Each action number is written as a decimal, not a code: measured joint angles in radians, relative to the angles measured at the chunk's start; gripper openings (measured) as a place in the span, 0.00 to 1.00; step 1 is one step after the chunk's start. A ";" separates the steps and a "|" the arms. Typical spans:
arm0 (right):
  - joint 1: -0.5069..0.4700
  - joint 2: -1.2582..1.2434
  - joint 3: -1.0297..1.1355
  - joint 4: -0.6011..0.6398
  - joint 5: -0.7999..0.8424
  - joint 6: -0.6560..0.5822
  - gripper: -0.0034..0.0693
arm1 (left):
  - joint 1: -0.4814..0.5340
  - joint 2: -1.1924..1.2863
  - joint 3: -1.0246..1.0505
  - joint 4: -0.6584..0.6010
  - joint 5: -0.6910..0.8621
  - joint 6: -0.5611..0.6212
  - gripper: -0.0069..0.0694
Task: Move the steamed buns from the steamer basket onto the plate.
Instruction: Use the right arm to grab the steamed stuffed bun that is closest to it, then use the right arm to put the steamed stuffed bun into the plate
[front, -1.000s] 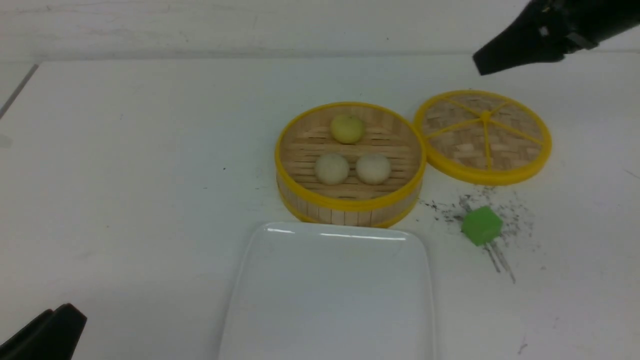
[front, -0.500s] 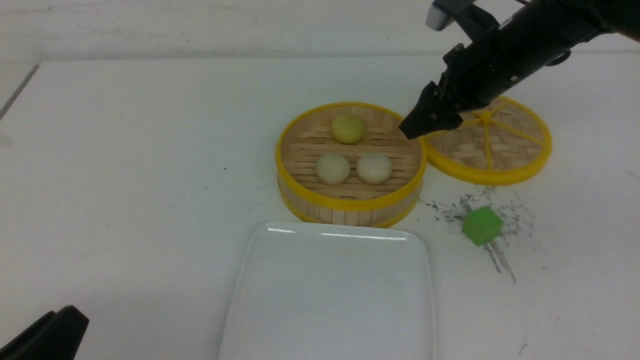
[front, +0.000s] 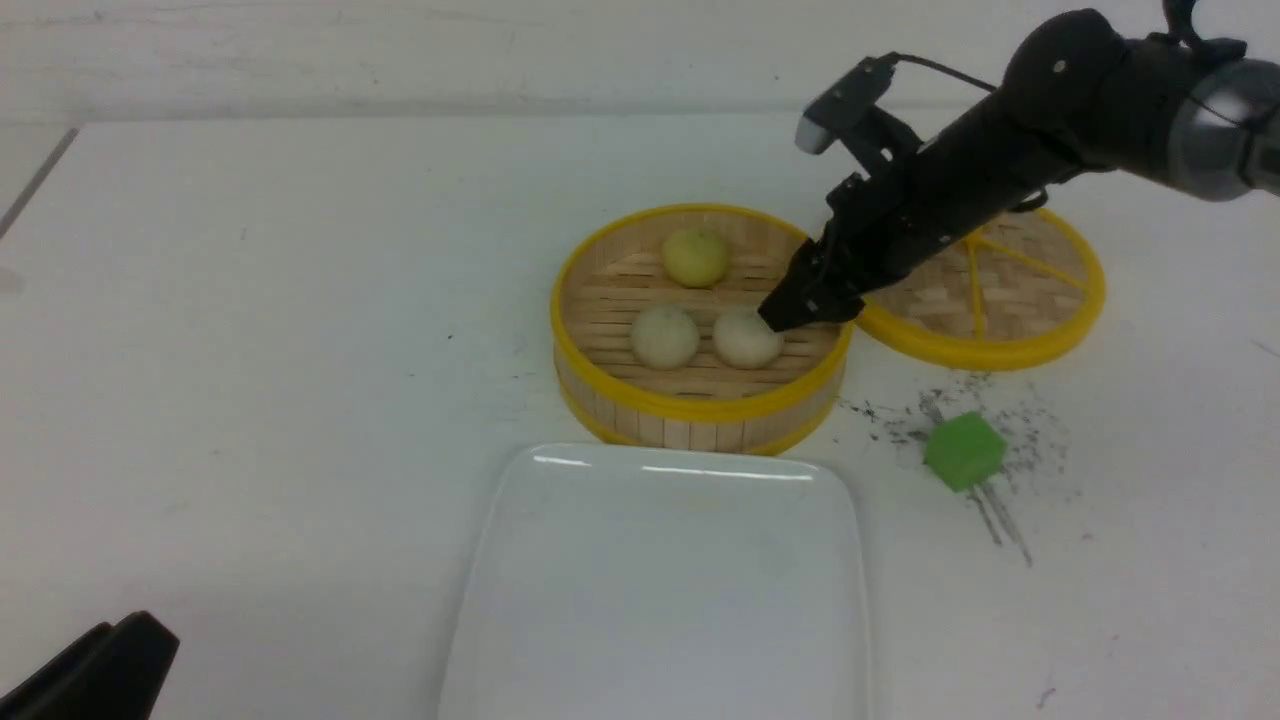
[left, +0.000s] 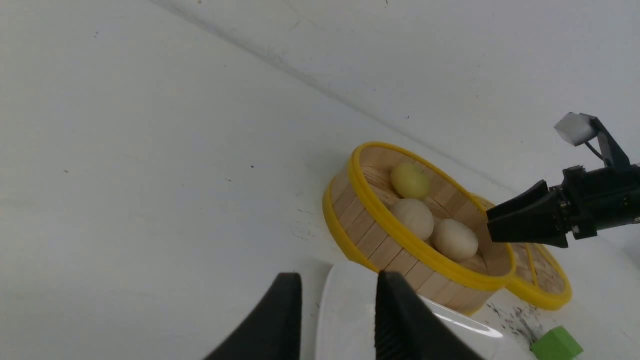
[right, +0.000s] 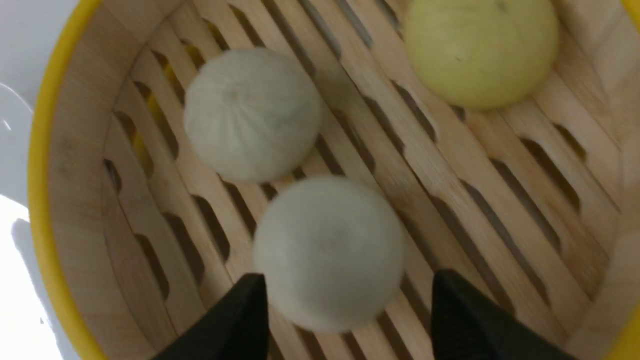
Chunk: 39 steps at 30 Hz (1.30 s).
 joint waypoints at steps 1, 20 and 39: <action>0.009 0.002 0.000 0.002 -0.007 -0.009 0.65 | 0.000 0.000 0.000 0.000 0.000 0.000 0.41; 0.051 0.059 -0.002 -0.038 -0.099 -0.052 0.35 | 0.000 0.000 0.000 0.000 0.000 0.000 0.41; 0.050 -0.167 -0.001 -0.056 -0.039 -0.042 0.09 | 0.000 0.000 0.000 0.000 -0.007 0.000 0.41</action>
